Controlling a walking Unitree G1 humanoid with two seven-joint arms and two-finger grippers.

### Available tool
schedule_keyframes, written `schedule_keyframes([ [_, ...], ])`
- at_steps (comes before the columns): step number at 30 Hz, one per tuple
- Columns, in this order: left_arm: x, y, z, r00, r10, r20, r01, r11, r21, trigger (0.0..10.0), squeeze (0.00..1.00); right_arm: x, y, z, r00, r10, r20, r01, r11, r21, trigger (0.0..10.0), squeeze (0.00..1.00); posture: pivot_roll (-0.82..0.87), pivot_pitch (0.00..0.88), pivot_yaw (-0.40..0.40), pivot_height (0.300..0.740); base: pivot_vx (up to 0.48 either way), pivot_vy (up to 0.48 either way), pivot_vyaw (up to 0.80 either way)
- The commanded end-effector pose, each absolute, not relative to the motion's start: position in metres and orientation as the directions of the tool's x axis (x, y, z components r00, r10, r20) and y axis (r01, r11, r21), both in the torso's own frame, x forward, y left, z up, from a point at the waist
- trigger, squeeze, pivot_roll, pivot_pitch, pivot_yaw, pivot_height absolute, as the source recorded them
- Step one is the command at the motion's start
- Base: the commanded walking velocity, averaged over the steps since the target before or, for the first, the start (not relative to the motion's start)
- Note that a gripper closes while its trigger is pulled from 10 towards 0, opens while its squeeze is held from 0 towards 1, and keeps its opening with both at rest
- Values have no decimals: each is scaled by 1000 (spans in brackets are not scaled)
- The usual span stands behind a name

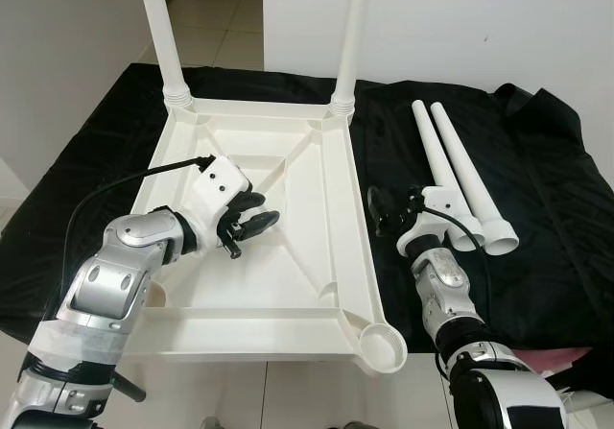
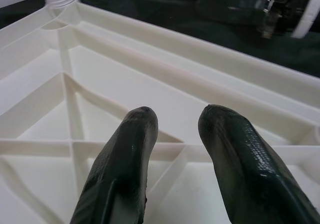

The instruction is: Building children table

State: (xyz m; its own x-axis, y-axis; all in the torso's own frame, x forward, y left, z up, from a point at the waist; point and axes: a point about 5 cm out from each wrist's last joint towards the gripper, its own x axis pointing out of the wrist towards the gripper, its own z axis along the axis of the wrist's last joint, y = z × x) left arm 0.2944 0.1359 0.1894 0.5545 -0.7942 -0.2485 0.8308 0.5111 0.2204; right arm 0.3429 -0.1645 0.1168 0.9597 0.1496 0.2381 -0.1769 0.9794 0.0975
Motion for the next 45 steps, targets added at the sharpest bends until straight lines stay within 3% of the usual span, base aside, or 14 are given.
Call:
schedule_keyframes([
  [1,295,136,195,551,-803,-228,833,508,220,10000,0,340,-169,120,953,130,273,-165,981,107,10000,0,17,22,-17,740,0,0,0],
  [8,281,133,192,473,-851,-227,879,436,196,10000,0,329,-176,130,936,75,345,-116,988,101,10000,0,15,24,-17,740,0,0,0],
  [10,264,129,181,376,-883,-282,924,336,182,10000,0,316,-182,133,927,24,375,-59,995,82,10000,0,16,27,-23,740,0,0,0],
  [15,261,128,178,360,-883,-302,931,318,181,10000,0,313,-185,134,926,9,378,-38,997,71,10000,0,16,27,-23,740,0,0,0],
  [17,251,126,165,298,-884,-360,953,253,168,10000,0,305,-189,131,927,-29,374,-2,997,81,10000,0,14,27,-25,740,0,0,0],
  [21,249,126,156,300,-862,-409,952,242,187,10000,0,298,-192,130,928,-41,370,8,996,91,10000,0,13,27,-24,740,0,0,0],
  [24,262,132,141,384,-787,-484,921,288,262,10000,0,291,-194,131,929,-53,367,18,995,99,10000,0,13,26,-23,740,0,0,0],
  [32,276,135,131,455,-735,-503,889,345,301,10000,0,285,-193,135,930,-64,362,28,994,105,10000,0,9,21,-17,740,0,0,0],
  [37,307,137,121,584,-646,-492,812,441,383,10000,0,281,-183,135,935,-46,352,6,993,116,10000,0,-6,16,-8,740,0,0,0],
  [45,330,126,128,630,-646,-431,775,486,404,10000,0,279,-176,132,946,-50,321,6,991,137,10000,0,-8,11,-5,740,0,0,0],
])
